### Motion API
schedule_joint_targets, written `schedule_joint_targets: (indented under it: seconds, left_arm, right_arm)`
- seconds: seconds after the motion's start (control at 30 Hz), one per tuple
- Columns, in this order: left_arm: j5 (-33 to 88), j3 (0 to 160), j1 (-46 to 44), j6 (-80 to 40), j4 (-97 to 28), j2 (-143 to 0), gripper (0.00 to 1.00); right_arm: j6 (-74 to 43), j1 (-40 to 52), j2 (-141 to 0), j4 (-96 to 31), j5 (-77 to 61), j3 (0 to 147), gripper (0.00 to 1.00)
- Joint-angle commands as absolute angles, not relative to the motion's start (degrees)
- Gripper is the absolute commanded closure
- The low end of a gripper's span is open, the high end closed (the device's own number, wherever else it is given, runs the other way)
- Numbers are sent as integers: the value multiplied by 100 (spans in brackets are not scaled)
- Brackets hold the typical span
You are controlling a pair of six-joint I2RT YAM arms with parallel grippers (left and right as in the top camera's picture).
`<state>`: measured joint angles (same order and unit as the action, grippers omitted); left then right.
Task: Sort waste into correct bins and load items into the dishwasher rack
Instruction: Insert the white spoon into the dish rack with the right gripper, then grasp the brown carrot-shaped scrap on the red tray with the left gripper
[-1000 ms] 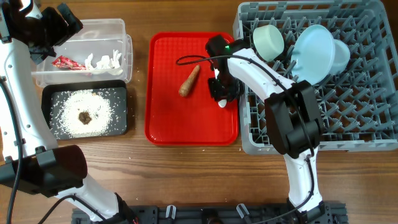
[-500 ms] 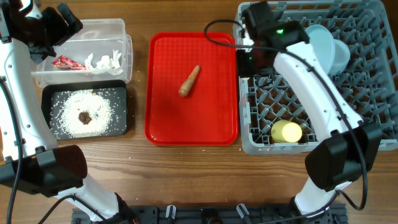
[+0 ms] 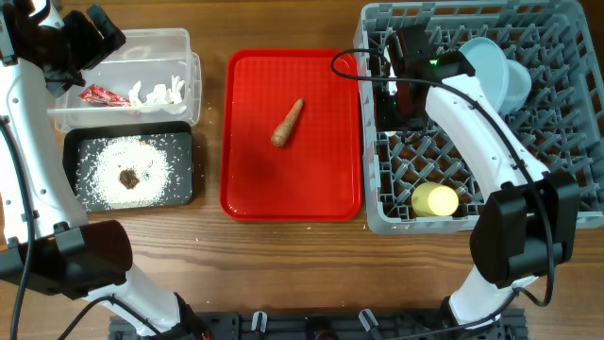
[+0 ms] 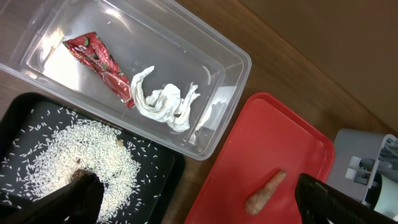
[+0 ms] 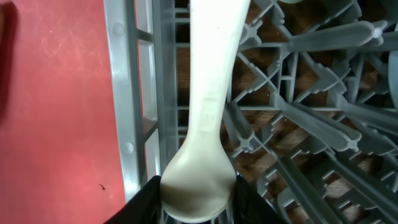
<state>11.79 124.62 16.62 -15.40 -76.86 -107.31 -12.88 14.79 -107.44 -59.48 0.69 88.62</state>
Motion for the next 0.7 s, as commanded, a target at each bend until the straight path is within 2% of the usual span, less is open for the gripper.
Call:
schedule_joint_targets:
  seconds: [0.0,0.1,0.27,0.33,0.4,0.5,0.57,0.67]
  left_arm:
    - [1144,12464,1680,-1590,-7675,-10575,0]
    - [1144,12464,1680,-1590,-7675,-10575,0]
    - [1144,12464,1680,-1590,-7673,-10575,0]
    - [1144,12464,1680,-1590,-7675,-10575,0]
    - [1144,12464,1680,-1590,-7673,-10575,0]
    - [1144,12464,1680,-1590,-7673,-10575,0]
    - [1284,12464,1680,-1756,-7618,-10575,0]
    - [1428,12464,1678,-2086,-7585,-10575,0]
  right_arm:
    - [-1201,1476,-10645,-5970,67,9008,56]
    - [-1194,1476,-10490,-6257,-1,9509,42]
    - [-1199,1483,-9393,-6193,-73,9784,36]
    - [-1201,1514,-9168,-5878,-539,9784,29]
    - [-1240,1662,-9196,-5522,-1011,9782,27]
    - [-1413,1732,-9290,-5299,-993,9782,22]
    - [-1413,1723,-9258,-5271,-864,9782,14]
    - [-1415,1667,-9137,-5492,-473,9782,9]
